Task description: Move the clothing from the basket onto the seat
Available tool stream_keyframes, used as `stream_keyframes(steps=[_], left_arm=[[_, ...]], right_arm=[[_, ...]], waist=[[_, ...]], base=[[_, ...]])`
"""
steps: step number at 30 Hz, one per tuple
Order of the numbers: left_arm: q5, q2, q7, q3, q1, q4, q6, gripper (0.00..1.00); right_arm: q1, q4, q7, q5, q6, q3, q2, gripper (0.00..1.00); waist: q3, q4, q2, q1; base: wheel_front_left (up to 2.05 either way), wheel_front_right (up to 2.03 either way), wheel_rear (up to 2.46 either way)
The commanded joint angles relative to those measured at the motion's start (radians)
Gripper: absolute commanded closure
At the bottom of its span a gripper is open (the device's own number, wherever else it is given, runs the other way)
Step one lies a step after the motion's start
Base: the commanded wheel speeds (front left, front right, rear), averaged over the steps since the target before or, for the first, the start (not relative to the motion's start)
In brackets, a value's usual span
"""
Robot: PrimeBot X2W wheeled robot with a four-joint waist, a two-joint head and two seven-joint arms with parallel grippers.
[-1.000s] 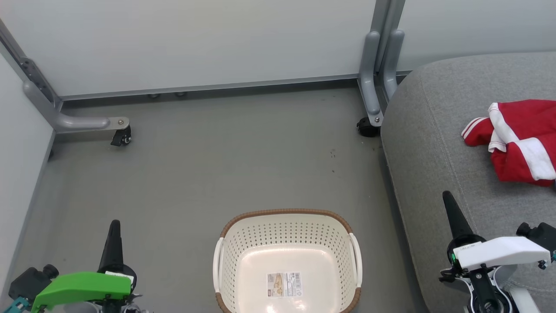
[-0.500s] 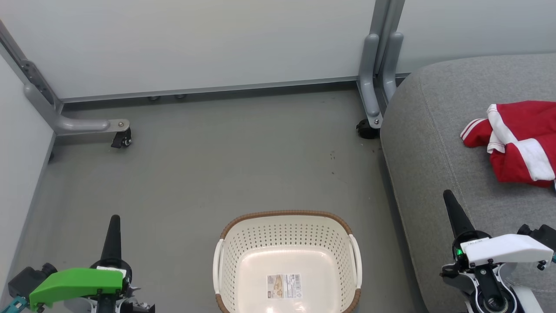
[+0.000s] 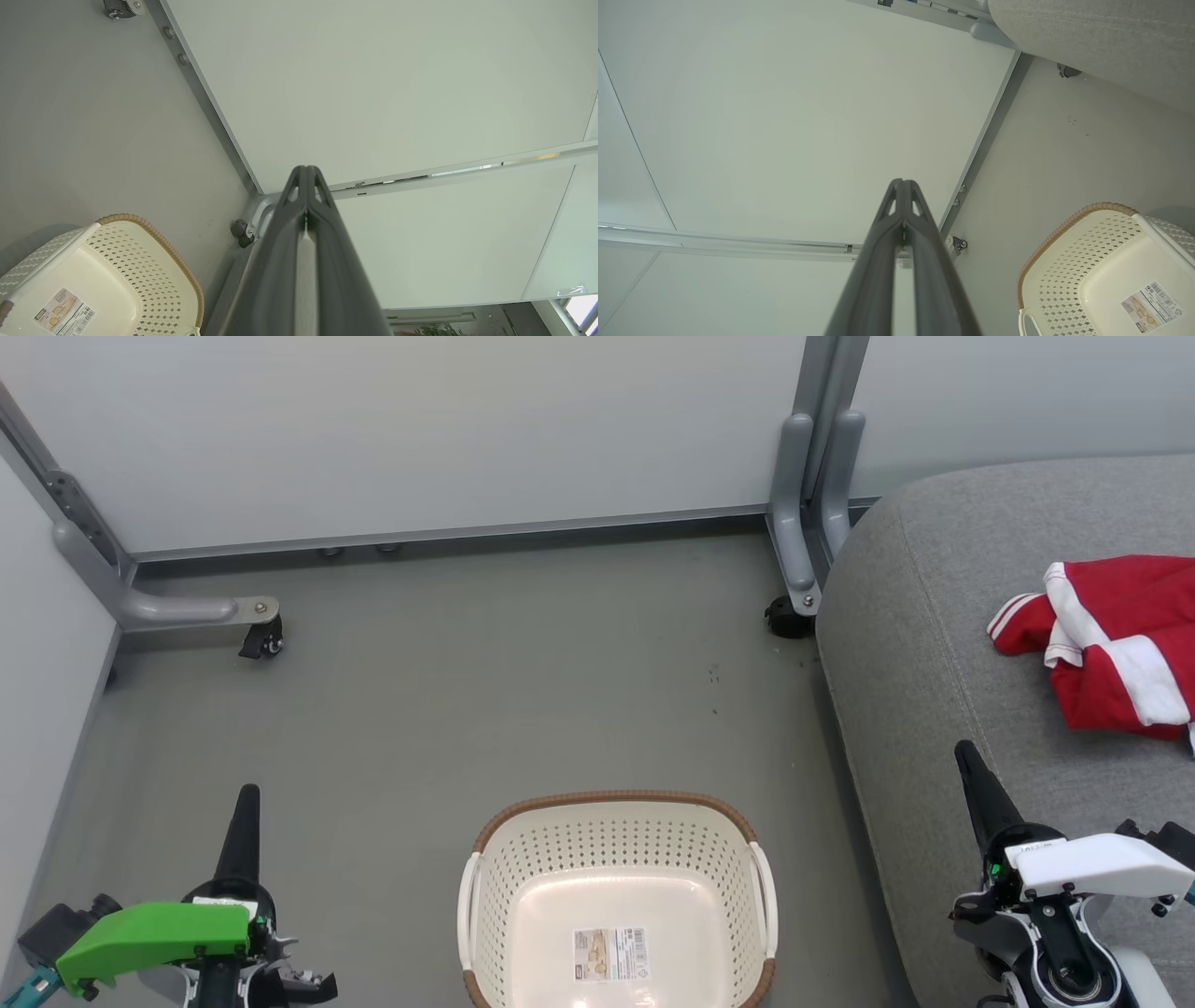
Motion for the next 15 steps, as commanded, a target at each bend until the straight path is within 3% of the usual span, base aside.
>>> stream_keyframes(steps=[1,15], left_arm=[[-0.024,0.003,0.006,0.005,-0.018,0.000,-0.005,1.00],[-0.127,-0.002,0.034,0.015,-0.034,0.005,-0.010,1.00]], right_arm=[[-0.014,0.003,0.005,0.024,0.000,-0.004,-0.004,1.00],[-0.028,0.029,0.024,0.128,0.001,-0.017,-0.002,1.00]], waist=[[-0.001,0.000,0.0000,0.0000],[-0.008,-0.001,0.0000,0.0000]], base=[[0.00,0.00,0.00],[0.00,0.00,0.00]])
